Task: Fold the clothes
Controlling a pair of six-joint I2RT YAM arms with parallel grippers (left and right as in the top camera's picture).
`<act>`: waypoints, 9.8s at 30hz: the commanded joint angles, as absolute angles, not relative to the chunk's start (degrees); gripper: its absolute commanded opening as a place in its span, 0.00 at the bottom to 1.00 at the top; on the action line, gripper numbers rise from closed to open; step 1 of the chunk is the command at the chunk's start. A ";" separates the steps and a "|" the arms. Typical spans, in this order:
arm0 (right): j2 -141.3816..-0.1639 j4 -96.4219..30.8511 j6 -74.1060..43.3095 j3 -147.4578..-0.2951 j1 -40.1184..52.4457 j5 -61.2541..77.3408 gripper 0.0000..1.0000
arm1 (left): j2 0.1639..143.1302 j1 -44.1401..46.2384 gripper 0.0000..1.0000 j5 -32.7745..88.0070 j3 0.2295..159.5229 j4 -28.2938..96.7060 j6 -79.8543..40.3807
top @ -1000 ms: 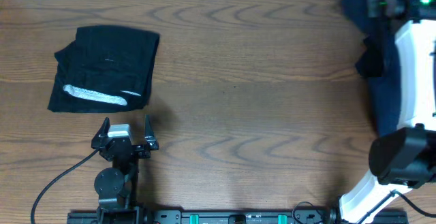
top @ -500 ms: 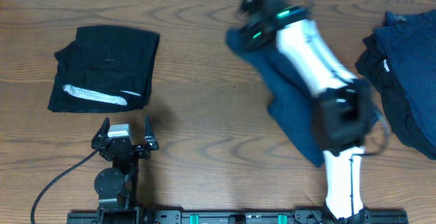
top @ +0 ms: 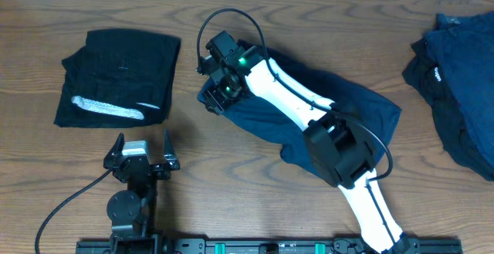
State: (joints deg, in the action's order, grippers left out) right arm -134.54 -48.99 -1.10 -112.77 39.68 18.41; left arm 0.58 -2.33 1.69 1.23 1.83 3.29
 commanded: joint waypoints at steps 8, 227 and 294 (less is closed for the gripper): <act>-112.07 -62.46 -0.47 -113.75 28.88 9.69 0.67 | 0.23 -2.50 0.98 0.82 0.23 3.88 4.05; -101.93 -31.29 -2.70 -74.02 -7.46 2.81 0.94 | 131.59 13.45 0.42 21.87 97.62 21.98 15.09; -130.41 14.68 -6.94 -74.28 -18.81 36.56 0.60 | 121.08 13.43 0.06 21.82 97.62 28.01 15.16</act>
